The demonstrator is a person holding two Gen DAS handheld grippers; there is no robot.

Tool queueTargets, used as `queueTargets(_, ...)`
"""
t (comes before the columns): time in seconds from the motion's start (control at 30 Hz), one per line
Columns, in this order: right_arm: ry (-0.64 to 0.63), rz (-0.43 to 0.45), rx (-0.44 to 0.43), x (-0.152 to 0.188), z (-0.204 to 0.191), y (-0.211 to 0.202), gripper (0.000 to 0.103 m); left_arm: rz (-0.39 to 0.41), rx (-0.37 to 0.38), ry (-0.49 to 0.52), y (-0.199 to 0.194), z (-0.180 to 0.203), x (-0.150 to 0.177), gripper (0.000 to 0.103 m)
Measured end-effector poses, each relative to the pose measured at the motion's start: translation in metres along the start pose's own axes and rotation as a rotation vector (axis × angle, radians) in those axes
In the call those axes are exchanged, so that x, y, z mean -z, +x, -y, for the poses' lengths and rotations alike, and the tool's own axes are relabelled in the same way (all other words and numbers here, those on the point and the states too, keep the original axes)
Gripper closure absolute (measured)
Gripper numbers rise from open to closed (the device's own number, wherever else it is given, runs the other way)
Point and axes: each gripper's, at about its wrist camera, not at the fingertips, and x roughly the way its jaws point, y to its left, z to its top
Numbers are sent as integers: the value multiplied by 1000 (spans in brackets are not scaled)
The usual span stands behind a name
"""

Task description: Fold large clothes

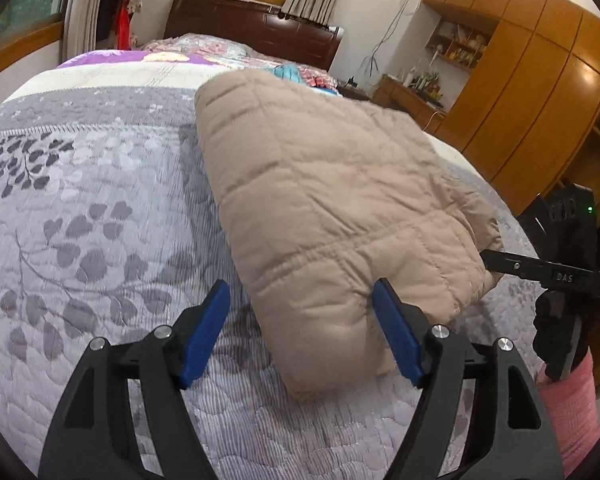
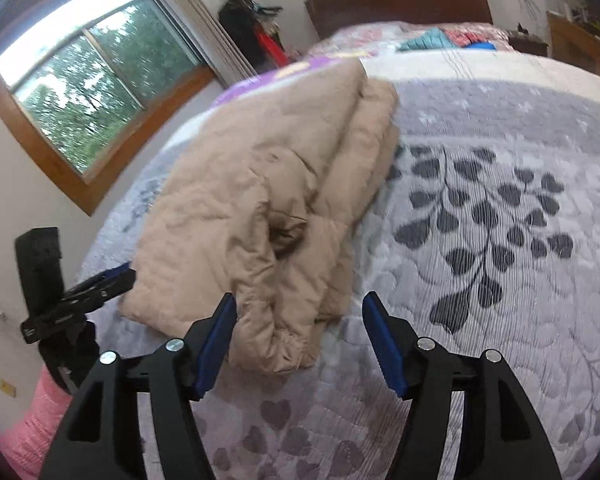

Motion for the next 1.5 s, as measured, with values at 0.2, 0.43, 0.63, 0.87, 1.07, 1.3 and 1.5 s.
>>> queueTargets(0.2, 0, 6, 20, 2, -5, -5, 38, -8, -14, -16, -4, 0, 1, 30)
queueTargets(0.43, -133, 84, 186, 19, -56, -47, 17, -6, -172, -20, -35, 18, 9, 22)
queueTargets(0.63, -170, 98, 265, 40, -84, -71, 5, 31, -304, 15, -67, 39, 26, 12)
queueTargets(0.87, -136, 83, 274, 64, -99, -92, 4, 77, -349, 27, -102, 65, 43, 8)
queueTargets(1.07, -131, 109, 273, 85, -110, -109, 4, 94, -374, 56, -125, 84, 58, 7)
queueTargets(1.3, -128, 125, 248, 98, -119, -121, 4, 130, -390, 78, -145, 101, 73, 6)
queueTargets(1.5, -111, 128, 235, 102, -119, -123, 4, 156, -409, 79, -153, 109, 79, 6)
